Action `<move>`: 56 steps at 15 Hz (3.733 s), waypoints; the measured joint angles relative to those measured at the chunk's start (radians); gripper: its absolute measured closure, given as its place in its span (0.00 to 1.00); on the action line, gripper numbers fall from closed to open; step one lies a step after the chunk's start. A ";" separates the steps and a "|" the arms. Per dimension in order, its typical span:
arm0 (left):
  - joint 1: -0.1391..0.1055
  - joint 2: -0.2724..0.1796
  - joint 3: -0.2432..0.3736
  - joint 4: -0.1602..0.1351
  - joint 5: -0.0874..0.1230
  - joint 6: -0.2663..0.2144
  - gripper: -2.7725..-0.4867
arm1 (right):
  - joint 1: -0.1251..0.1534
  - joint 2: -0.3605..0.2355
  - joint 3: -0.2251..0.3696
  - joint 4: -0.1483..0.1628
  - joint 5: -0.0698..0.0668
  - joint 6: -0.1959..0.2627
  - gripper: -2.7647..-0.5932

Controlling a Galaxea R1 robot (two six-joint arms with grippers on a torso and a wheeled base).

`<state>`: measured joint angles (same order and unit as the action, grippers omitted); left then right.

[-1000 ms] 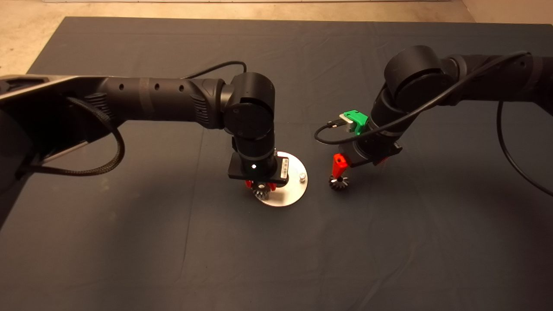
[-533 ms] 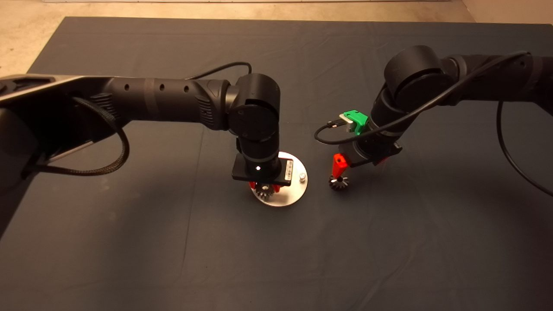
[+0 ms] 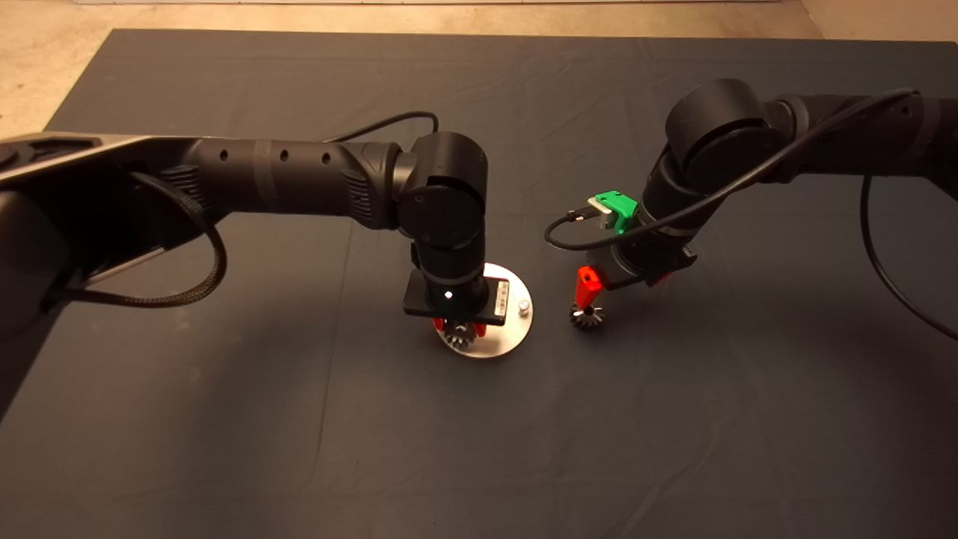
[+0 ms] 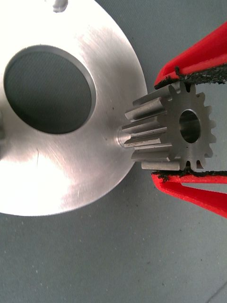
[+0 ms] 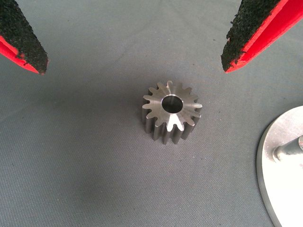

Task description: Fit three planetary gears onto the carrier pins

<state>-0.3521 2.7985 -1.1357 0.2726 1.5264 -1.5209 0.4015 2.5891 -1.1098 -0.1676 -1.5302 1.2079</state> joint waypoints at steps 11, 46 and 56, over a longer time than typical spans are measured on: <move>0.000 -0.006 0.001 0.000 0.000 0.000 0.85 | 0.000 -0.001 0.000 0.000 0.000 0.000 0.02; 0.006 0.000 -0.009 0.003 0.003 0.061 0.85 | -0.005 -0.002 0.000 0.000 0.000 0.000 0.02; 0.006 0.000 -0.014 0.001 0.001 0.070 0.85 | -0.006 -0.001 0.000 0.000 0.000 0.000 0.02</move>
<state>-0.3464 2.7989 -1.1502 0.2732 1.5274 -1.4512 0.3960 2.5877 -1.1094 -0.1674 -1.5302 1.2079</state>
